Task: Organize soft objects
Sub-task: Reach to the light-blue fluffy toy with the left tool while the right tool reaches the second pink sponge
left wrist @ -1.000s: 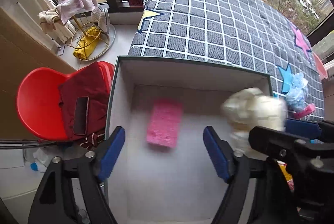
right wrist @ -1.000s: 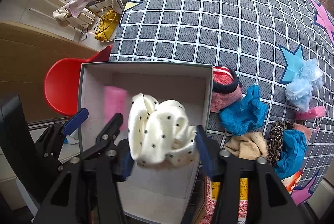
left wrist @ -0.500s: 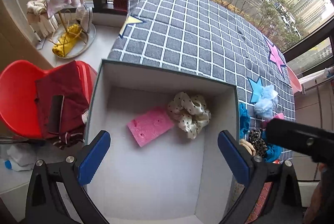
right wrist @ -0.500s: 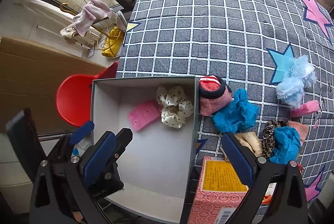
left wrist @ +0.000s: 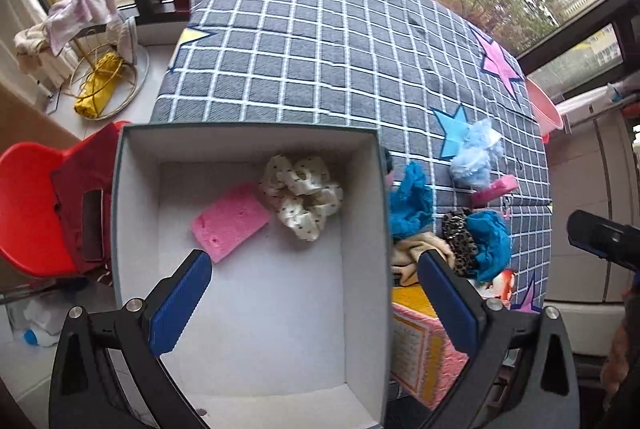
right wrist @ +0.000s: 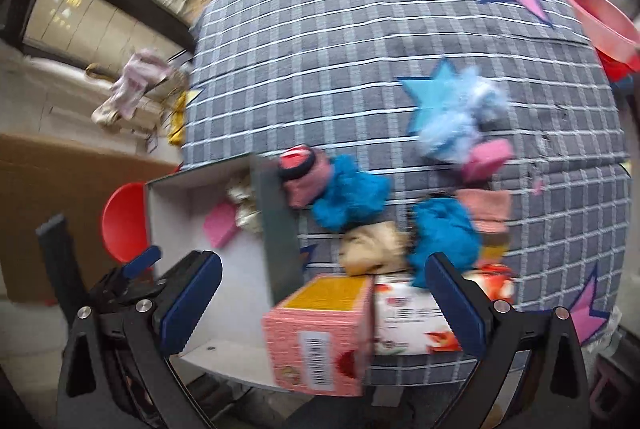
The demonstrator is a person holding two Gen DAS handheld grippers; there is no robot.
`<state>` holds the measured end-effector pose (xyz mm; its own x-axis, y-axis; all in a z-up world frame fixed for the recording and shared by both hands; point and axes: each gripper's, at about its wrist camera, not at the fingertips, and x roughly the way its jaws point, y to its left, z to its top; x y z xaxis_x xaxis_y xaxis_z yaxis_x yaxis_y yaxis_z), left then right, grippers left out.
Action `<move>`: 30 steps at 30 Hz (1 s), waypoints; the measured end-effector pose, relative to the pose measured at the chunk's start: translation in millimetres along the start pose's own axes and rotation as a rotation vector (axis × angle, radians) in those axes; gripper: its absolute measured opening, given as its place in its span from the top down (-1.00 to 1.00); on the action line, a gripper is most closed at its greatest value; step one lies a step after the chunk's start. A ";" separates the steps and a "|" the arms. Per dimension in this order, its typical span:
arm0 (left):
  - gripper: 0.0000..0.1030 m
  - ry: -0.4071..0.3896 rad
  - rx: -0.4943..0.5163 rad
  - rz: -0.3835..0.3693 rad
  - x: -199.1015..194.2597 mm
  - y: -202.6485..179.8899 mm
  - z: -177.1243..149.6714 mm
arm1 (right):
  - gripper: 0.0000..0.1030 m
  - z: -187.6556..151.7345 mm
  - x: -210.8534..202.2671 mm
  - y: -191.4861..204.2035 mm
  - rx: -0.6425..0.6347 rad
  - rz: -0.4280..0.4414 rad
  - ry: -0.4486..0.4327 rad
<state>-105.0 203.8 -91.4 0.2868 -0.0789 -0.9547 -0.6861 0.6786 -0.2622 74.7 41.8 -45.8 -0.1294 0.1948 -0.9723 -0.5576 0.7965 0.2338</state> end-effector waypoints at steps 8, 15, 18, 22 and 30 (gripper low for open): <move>-0.99 0.035 0.055 0.016 5.5 -52.4 13.6 | -0.98 9.4 26.0 -94.7 0.151 -0.082 0.044; -0.99 0.066 0.039 0.061 9.6 -88.5 27.6 | -0.98 37.5 68.5 -128.1 0.111 -0.087 0.063; -0.99 0.078 0.030 0.080 16.6 -107.6 37.6 | -0.98 53.2 89.0 -133.1 0.080 -0.089 0.074; -0.99 0.100 0.057 0.108 29.7 -138.1 50.0 | -0.98 70.2 110.4 -156.5 0.091 -0.117 0.086; -0.99 0.152 0.198 0.149 77.1 -209.5 68.2 | -0.98 92.4 80.3 -263.5 0.309 -0.203 -0.020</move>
<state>106.5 105.3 -100.6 0.0789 -0.0662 -0.9947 -0.5650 0.8191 -0.0993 287.0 -99.6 -185.0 -0.0235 0.0239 -0.9994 -0.2961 0.9547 0.0298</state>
